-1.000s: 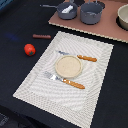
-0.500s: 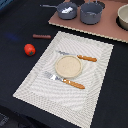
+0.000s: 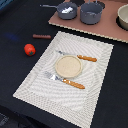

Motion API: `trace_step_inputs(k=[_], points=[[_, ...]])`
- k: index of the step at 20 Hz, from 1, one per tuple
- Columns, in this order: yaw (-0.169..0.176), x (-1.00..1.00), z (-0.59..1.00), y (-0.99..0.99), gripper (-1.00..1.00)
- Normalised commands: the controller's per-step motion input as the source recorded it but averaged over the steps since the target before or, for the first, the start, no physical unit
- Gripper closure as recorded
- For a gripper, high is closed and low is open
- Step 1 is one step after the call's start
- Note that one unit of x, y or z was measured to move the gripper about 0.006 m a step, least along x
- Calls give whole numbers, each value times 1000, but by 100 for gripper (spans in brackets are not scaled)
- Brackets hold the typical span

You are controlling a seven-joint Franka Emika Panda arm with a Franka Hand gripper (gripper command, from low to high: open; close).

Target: Place the fish, sausage, and tomato into the frying pan.

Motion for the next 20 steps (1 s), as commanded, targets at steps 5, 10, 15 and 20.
trace_step_inputs(k=[5,10,15,20], points=[[-5,-146,-138,-947,-100],[-53,-270,-446,-790,-100],[-122,-290,-407,-548,-100],[-212,-218,-233,-306,-100]])
